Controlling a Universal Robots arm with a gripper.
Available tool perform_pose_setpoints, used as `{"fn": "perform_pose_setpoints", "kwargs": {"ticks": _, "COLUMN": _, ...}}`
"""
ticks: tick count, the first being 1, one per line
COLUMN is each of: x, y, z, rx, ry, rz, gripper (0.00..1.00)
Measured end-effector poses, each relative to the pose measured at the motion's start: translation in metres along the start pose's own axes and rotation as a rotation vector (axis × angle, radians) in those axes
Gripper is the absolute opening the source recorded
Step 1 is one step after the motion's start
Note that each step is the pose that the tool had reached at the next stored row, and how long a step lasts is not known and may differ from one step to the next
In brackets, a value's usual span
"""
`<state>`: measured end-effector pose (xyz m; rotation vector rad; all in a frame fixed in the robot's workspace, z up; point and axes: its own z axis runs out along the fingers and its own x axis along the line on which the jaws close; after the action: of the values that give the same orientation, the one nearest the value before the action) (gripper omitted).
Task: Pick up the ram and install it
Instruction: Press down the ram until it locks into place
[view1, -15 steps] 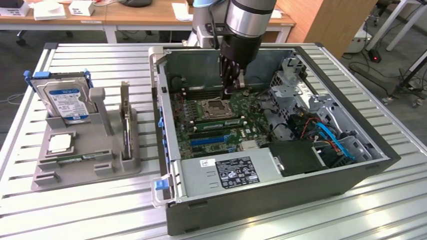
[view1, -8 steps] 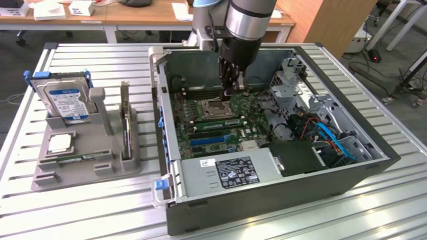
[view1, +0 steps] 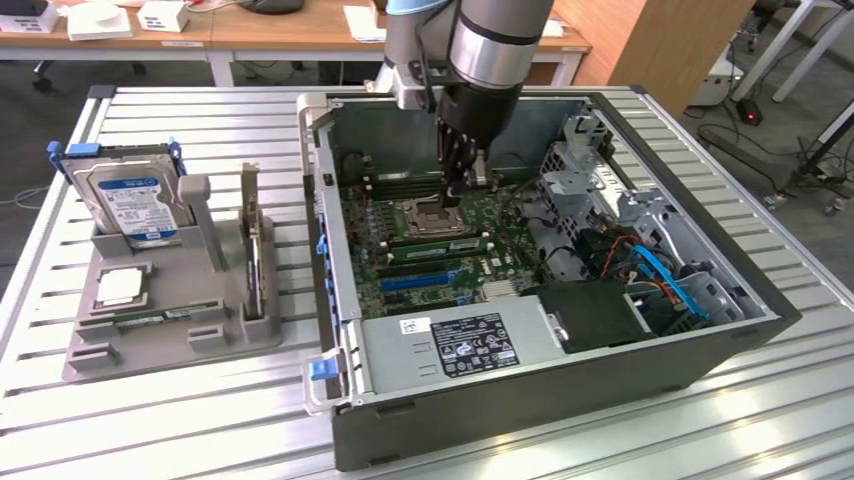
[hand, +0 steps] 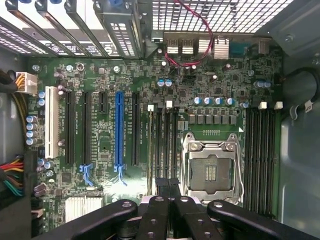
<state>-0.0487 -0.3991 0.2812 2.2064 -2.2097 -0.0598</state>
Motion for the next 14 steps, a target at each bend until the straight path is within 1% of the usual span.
{"fn": "perform_pose_setpoints", "kwargs": {"ticks": 14, "x": 0.0, "y": -0.0004, "z": 0.0113, "rx": -0.0001, "ry": 0.0001, "rz": 0.0, "gripper": 0.09}}
